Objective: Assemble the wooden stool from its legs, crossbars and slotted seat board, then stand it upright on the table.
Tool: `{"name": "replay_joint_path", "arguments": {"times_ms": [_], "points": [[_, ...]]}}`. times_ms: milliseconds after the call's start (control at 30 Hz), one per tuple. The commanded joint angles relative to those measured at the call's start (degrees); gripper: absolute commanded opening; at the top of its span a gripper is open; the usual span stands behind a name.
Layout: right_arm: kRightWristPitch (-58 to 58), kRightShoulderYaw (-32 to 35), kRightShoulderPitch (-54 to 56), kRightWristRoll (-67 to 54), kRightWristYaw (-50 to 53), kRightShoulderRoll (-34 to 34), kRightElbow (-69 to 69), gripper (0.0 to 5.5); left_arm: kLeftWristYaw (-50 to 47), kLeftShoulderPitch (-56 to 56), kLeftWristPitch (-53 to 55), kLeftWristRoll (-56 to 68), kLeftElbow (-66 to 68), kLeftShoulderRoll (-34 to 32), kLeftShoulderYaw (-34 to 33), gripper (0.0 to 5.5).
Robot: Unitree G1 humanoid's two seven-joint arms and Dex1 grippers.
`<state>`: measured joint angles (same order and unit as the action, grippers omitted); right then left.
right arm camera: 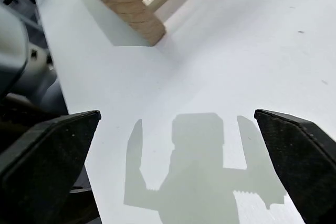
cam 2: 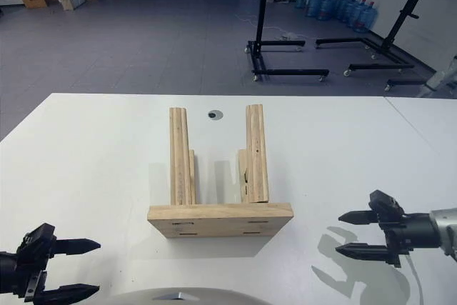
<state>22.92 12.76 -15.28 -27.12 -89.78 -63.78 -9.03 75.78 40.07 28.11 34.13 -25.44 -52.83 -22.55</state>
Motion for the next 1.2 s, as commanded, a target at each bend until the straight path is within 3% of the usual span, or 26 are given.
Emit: {"name": "replay_joint_path", "arguments": {"times_ms": [33, 267, 567, 867, 1000, 1200], "points": [[0.8, -5.0, 3.1, -0.1, 5.4, 6.7, 7.9, 5.4, -8.0, -9.8, -2.4, -5.4, -0.2, 3.3, 7.8, 5.37], [4.1, -10.9, 7.1, -0.5, 13.6, 15.5, 14.4, 5.4, -13.1, -18.5, 0.1, -5.0, -2.7, 8.0, 18.6, 5.37], [5.4, -13.6, 9.4, -2.9, 16.7, 20.5, 17.1, 5.25, -16.7, -26.7, -1.2, -5.6, -1.2, 12.4, 25.4, 5.4], [4.0, -12.7, 8.8, -4.1, 14.3, 19.7, 15.6, 3.49, -14.0, -26.9, -6.3, -8.6, 2.0, 11.4, 28.6, 3.87], [3.9, -12.1, 9.0, -4.8, 12.7, 19.5, 14.2, 2.76, -13.1, -27.7, -3.6, -7.2, 2.5, 10.3, 28.8, 3.25], [6.8, -11.9, 10.9, -8.2, 12.9, 20.6, 16.0, 2.4, -15.6, -34.9, 8.4, 1.1, 2.4, 11.4, 26.4, 2.21]]}}
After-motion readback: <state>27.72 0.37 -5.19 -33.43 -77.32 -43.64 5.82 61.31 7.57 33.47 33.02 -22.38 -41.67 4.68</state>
